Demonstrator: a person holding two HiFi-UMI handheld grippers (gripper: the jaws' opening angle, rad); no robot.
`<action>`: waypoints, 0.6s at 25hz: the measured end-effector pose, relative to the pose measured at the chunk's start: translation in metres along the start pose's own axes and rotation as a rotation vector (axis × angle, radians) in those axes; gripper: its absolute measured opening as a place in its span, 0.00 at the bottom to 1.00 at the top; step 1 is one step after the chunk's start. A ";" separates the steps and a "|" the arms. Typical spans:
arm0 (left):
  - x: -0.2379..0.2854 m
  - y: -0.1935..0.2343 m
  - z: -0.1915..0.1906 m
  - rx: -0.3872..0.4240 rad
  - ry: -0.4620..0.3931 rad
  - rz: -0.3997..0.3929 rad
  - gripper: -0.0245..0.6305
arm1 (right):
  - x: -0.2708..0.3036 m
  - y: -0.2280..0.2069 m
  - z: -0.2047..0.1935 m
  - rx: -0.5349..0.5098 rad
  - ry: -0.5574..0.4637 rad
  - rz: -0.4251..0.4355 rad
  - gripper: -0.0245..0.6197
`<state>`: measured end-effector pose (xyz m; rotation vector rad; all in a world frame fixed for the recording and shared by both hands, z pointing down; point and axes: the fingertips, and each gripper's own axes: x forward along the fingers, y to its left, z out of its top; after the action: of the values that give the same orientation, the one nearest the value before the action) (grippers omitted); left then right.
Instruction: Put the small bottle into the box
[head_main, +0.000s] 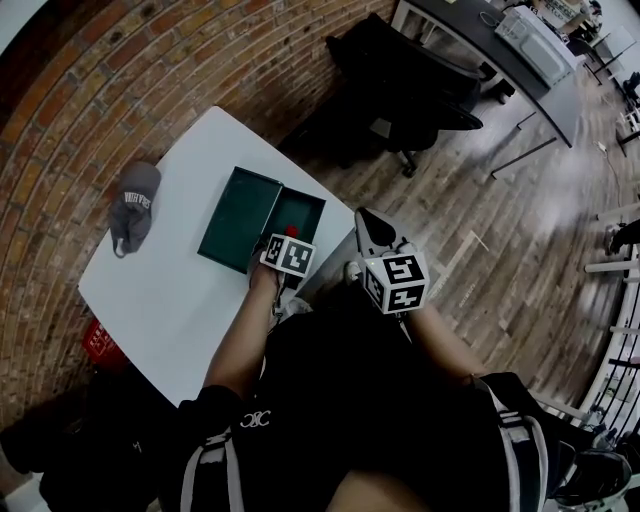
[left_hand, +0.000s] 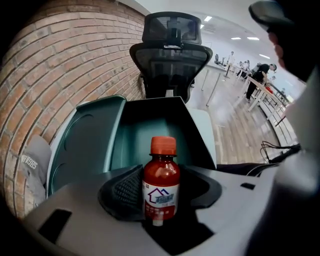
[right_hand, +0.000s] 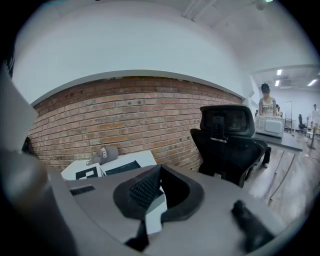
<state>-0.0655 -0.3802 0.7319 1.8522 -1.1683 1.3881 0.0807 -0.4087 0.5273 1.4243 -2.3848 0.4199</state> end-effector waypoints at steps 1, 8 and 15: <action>0.001 -0.001 -0.001 0.002 0.004 -0.001 0.39 | -0.001 0.000 0.000 0.000 0.000 0.000 0.08; 0.002 -0.002 -0.002 0.046 0.004 0.043 0.40 | -0.002 0.000 -0.004 0.000 0.005 0.001 0.08; -0.017 0.011 0.013 0.006 -0.085 0.075 0.43 | 0.004 0.004 -0.001 -0.005 -0.002 0.029 0.08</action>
<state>-0.0704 -0.3903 0.7109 1.9054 -1.2894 1.3666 0.0752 -0.4097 0.5295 1.3905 -2.4087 0.4194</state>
